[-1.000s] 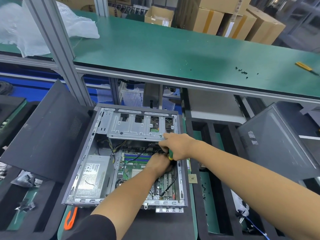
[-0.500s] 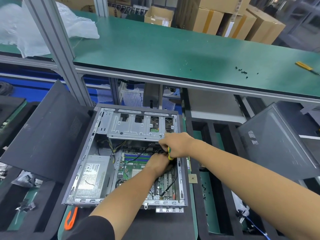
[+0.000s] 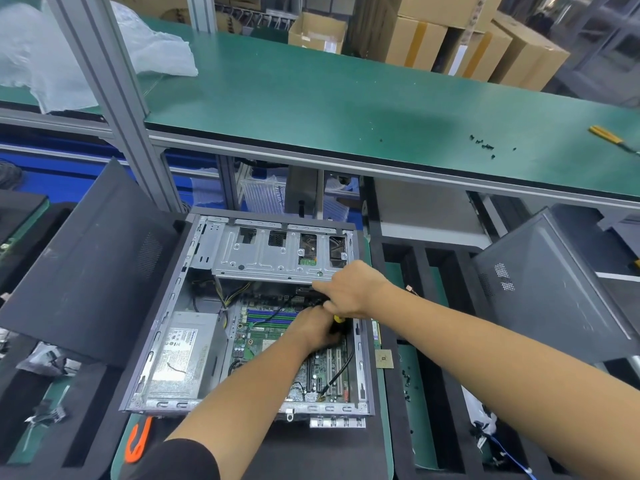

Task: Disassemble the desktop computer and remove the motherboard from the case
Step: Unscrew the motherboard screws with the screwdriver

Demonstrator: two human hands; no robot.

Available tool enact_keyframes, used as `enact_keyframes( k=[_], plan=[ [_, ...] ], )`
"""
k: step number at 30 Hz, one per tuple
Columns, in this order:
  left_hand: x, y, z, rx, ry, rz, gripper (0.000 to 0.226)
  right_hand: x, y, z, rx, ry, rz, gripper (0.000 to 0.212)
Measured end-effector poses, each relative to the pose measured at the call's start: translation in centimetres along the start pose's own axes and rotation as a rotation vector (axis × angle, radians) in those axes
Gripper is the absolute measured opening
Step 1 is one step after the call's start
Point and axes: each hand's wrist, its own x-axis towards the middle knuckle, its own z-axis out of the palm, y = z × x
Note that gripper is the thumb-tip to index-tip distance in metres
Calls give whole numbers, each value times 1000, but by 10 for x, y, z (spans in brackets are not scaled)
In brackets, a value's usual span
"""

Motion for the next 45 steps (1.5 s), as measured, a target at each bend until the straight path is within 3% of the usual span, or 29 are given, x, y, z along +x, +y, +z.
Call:
enact_keyframes(
  k=[3, 6, 12, 16, 18, 24, 38, 45],
  plan=[
    [0, 0, 0, 0, 6, 1, 30, 0, 0, -2, 202, -47, 22, 23],
    [1, 0, 0, -13, 13, 0, 32, -2, 1, -4, 356, -81, 10, 32],
    [1, 0, 2, 1, -7, -5, 23, 1, 1, -2, -3, -24, 39, 41],
    [3, -1, 3, 16, 28, 14, 32, 3, 4, -1, 290, -98, 48, 21],
    [3, -1, 2, 20, 38, 28, 37, 1, 7, -1, 410, -120, 47, 26],
    [3, 0, 1, 56, 28, 26, 43, 2, 6, 9, 422, -100, 43, 31],
    [-2, 3, 1, 307, 53, 182, 28, 1, 6, 13, 492, -67, 51, 26],
    [-5, 6, -4, 319, 4, 191, 24, 0, 8, 10, 564, -63, 116, 27]
  ],
)
